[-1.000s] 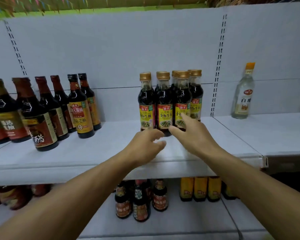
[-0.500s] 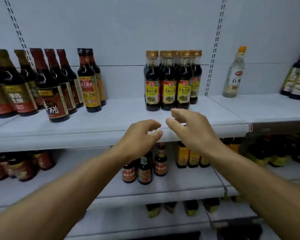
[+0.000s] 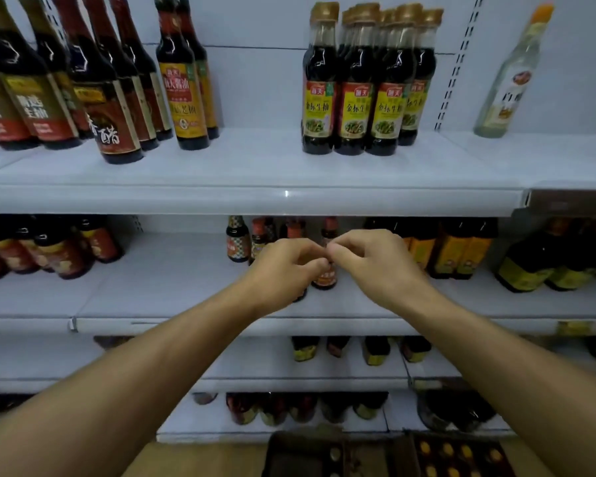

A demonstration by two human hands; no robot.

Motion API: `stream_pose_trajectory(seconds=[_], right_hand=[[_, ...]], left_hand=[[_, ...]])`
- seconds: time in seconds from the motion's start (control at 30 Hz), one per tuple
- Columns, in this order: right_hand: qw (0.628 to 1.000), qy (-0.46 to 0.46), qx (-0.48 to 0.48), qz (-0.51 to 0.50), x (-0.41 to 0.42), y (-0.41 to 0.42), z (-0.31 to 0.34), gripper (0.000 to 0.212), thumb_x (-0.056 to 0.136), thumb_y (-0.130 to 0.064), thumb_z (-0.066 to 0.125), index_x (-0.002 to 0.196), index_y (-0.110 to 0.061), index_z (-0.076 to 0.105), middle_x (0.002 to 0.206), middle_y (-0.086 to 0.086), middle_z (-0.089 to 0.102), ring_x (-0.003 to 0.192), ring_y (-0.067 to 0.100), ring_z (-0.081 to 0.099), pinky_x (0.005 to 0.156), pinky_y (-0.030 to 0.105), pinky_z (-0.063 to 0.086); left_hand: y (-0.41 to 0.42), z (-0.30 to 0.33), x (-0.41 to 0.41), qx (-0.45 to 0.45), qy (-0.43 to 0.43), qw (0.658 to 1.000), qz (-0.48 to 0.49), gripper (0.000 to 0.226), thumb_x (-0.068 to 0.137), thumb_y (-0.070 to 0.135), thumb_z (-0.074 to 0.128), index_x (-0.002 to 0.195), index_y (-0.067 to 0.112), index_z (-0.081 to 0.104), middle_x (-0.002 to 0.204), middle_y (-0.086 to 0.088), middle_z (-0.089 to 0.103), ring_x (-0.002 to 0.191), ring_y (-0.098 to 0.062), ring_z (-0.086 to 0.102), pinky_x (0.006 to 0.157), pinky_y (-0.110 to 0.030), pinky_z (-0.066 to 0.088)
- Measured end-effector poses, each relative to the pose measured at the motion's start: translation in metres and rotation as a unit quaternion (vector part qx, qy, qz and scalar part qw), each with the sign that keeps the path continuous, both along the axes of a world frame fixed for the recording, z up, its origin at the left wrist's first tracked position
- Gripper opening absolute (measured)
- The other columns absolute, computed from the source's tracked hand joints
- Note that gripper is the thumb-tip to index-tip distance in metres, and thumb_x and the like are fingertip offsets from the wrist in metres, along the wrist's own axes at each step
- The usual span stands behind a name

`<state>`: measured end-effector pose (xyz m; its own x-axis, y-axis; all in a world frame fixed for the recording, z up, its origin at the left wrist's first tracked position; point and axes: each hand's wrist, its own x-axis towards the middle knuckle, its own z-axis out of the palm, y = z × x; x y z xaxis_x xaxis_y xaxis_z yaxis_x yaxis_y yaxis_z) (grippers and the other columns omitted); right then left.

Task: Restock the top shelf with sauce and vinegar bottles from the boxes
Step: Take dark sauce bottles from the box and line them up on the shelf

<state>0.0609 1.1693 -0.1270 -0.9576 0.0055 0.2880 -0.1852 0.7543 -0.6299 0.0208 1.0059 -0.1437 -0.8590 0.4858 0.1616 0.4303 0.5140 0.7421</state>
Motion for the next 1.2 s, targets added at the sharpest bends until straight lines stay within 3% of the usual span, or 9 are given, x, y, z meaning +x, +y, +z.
stream_pose_trajectory(seconds=[0.17,0.3,0.4,0.5,0.6,0.83,0.97,1.07,1.2], right_hand=[[0.999,-0.044,0.014,0.016,-0.005,0.019,-0.038,0.017,0.095,-0.030,0.058,0.093,-0.027,0.075,0.085,-0.013,0.070,0.082,0.002,0.062,0.072,0.032,0.053],[0.996,-0.078,0.023,0.031,-0.008,0.026,-0.065,0.018,0.095,-0.030,0.058,0.080,-0.032,0.069,0.078,-0.012,0.067,0.078,0.006,0.062,0.070,0.037,0.053],[0.992,-0.114,0.024,0.046,-0.010,0.026,-0.087,0.019,0.097,-0.032,0.056,0.091,-0.026,0.073,0.084,-0.008,0.069,0.080,0.011,0.062,0.071,0.039,0.054],[0.987,-0.138,0.044,0.063,-0.012,0.025,-0.109,0.021,0.097,-0.030,0.056,0.091,-0.021,0.074,0.083,-0.003,0.069,0.078,0.013,0.062,0.067,0.034,0.051],[0.984,-0.158,0.043,0.075,-0.012,0.021,-0.134,0.021,0.096,-0.027,0.057,0.080,-0.021,0.070,0.078,-0.004,0.067,0.071,0.010,0.059,0.063,0.030,0.047],[0.970,-0.219,0.054,0.088,-0.010,0.009,-0.208,0.019,0.094,-0.026,0.059,0.089,-0.016,0.074,0.079,-0.004,0.069,0.074,0.013,0.062,0.068,0.036,0.053],[0.960,-0.253,0.066,0.104,-0.004,0.005,-0.249,0.021,0.096,-0.025,0.056,0.089,-0.018,0.074,0.065,-0.013,0.057,0.063,0.004,0.053,0.056,0.027,0.042],[0.953,-0.279,0.047,0.105,0.002,0.005,-0.279,0.019,0.095,-0.026,0.056,0.095,-0.019,0.073,0.080,-0.004,0.065,0.071,0.008,0.057,0.059,0.025,0.041],[0.943,-0.312,0.033,0.110,0.009,0.012,-0.322,0.018,0.097,-0.027,0.056,0.100,-0.020,0.073,0.096,-0.001,0.068,0.086,0.011,0.060,0.068,0.026,0.044]], left_hand=[[0.017,-0.031,0.005,0.007,-0.044,0.999,0.002,0.023,0.096,0.026,0.057,0.113,0.019,0.071,0.105,0.006,0.071,0.100,-0.008,0.064,0.092,-0.041,0.053],[0.024,-0.059,0.009,0.000,-0.071,0.997,0.020,0.022,0.096,0.024,0.057,0.111,0.020,0.072,0.103,0.005,0.071,0.098,-0.009,0.064,0.088,-0.039,0.053],[0.024,-0.081,0.012,0.003,-0.097,0.995,0.037,0.021,0.096,0.023,0.057,0.110,0.019,0.072,0.101,0.003,0.071,0.093,-0.009,0.064,0.084,-0.036,0.054],[0.023,-0.107,0.013,0.001,-0.126,0.991,0.055,0.020,0.095,0.023,0.058,0.107,0.018,0.072,0.098,-0.001,0.073,0.091,-0.014,0.067,0.084,-0.041,0.055],[0.021,-0.138,0.017,0.011,-0.152,0.987,0.059,0.017,0.095,0.019,0.058,0.104,0.018,0.073,0.099,0.005,0.072,0.093,-0.007,0.065,0.084,-0.032,0.054],[0.011,-0.213,0.030,0.014,-0.237,0.968,0.085,0.014,0.097,0.018,0.056,0.100,0.022,0.068,0.082,0.001,0.068,0.075,-0.014,0.065,0.062,-0.024,0.049],[0.009,-0.253,0.038,0.011,-0.261,0.961,0.093,0.017,0.096,0.017,0.057,0.106,0.018,0.070,0.093,0.004,0.069,0.087,-0.009,0.064,0.072,-0.023,0.048],[0.010,-0.283,0.046,0.001,-0.273,0.957,0.094,0.017,0.095,0.018,0.058,0.105,0.019,0.071,0.088,0.011,0.064,0.089,-0.007,0.062,0.072,-0.022,0.044],[0.014,-0.325,0.055,-0.004,-0.299,0.949,0.101,0.017,0.095,0.021,0.060,0.108,0.017,0.071,0.099,0.004,0.069,0.093,-0.009,0.063,0.080,-0.026,0.050]])
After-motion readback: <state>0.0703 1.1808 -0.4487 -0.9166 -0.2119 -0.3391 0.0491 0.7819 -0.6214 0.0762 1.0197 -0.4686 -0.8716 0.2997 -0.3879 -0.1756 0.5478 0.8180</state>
